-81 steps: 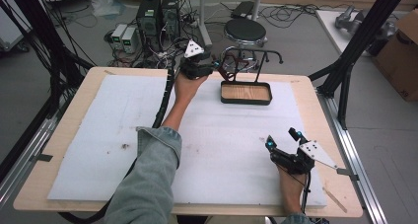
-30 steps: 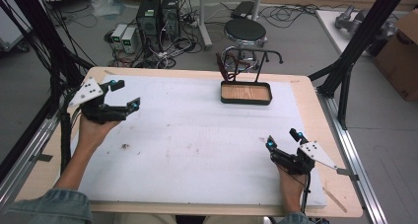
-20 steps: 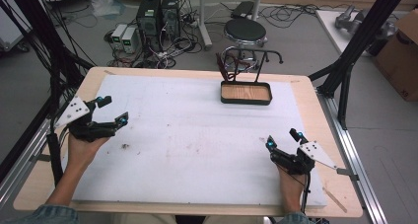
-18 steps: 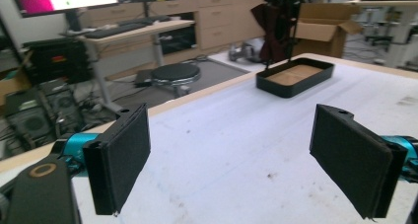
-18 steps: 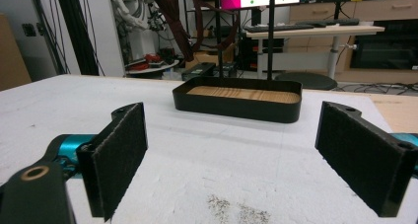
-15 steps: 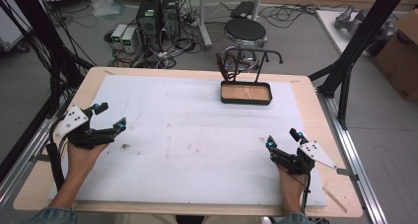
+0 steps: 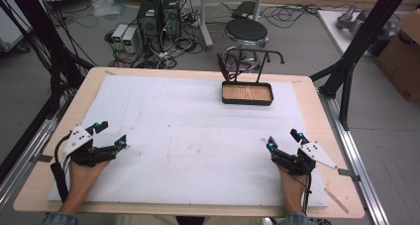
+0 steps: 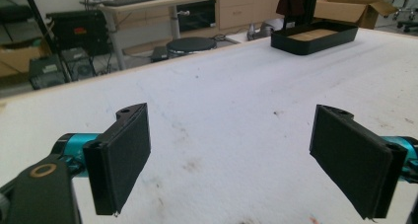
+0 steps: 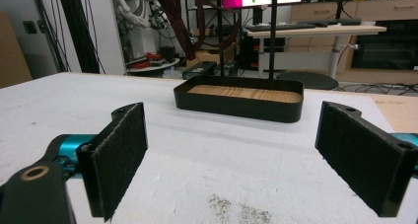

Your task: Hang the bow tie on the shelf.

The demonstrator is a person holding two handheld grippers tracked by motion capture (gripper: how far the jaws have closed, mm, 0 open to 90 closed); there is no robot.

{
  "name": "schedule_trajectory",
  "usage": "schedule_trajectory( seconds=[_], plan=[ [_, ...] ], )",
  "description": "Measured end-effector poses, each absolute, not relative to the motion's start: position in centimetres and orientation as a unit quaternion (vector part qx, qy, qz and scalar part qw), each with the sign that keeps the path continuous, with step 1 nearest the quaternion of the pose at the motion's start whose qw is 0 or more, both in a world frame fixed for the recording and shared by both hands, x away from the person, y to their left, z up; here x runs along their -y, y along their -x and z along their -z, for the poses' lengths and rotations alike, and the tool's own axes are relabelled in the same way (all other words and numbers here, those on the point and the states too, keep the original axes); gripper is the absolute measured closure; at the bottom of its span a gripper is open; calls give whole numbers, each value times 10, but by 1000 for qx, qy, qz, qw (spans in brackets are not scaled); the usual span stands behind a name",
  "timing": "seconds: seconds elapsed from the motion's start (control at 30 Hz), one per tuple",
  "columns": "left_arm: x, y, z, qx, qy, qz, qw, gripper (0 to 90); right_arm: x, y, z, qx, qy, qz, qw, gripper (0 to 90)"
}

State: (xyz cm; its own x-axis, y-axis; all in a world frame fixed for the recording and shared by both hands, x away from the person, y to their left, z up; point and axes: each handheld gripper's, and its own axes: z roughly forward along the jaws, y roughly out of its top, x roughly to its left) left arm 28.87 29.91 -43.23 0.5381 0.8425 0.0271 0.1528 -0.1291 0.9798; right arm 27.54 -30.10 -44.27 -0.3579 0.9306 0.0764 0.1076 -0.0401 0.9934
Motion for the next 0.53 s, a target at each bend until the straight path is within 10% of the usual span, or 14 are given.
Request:
schedule_trajectory(
  seconds=[0.53],
  plan=[
    [-299,-290,447,-387,-701,-304,517,162,301,-277,443,-599,-437,-570,354,117]
  ],
)
